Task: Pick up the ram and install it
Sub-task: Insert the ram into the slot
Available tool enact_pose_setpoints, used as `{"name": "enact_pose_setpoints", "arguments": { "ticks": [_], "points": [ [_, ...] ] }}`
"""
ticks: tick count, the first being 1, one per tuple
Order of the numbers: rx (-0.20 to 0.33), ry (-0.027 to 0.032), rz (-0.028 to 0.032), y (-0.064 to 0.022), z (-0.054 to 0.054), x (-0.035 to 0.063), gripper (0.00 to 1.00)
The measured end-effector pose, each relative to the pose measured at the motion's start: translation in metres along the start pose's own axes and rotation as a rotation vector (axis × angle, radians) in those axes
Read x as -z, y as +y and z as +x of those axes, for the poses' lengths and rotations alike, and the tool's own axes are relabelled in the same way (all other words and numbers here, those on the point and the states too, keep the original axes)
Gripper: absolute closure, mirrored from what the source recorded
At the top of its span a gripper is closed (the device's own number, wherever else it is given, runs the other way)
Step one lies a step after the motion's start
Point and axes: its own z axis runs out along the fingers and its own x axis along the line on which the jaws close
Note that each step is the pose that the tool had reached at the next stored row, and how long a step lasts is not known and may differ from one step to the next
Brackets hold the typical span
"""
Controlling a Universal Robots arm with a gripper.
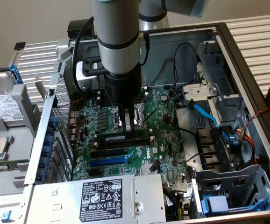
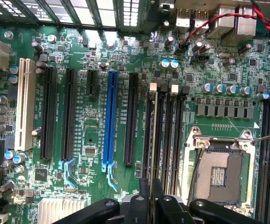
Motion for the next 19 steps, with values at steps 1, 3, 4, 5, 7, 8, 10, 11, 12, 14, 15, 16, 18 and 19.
{"name": "enact_pose_setpoints", "arguments": {
  "ticks": [1,3,4,5,7,8,10,11,12,14,15,16,18,19],
  "points": [
    [0.0,0.0001,0.0,0.0,0.0,-0.0002,0.86],
    [0.0,0.0001,0.0002,0.0,0.0,-0.0005,0.86],
    [0.0,0.0,0.0004,0.0,0.0001,-0.0006,0.86],
    [0.0,0.0,0.0008,0.0002,0.0,-0.0007,0.86],
    [0.0,-0.0002,0.0021,0.0003,0.0,-0.0008,0.86],
    [0.0,-0.0001,0.0033,0.0004,0.0,-0.0008,0.86],
    [0.0,-0.0001,0.0059,0.0004,0.0,-0.0008,0.86],
    [0.0,-0.0001,0.0072,0.0004,0.0,-0.0008,0.86],
    [0.0,-0.0001,0.0081,0.0005,0.0,-0.0008,0.86],
    [0.0,-0.0001,0.0086,0.0006,0.0,-0.0007,0.86],
    [0.0,-0.0001,0.0088,0.0007,0.0,-0.0007,0.86],
    [0.001,0.0,0.0089,0.0009,0.0,-0.0007,0.86],
    [0.001,-0.0001,0.0089,0.0012,0.0,-0.0006,0.86],
    [0.001,-0.0002,0.009,0.0013,0.0,-0.0005,0.86]
  ]
}}
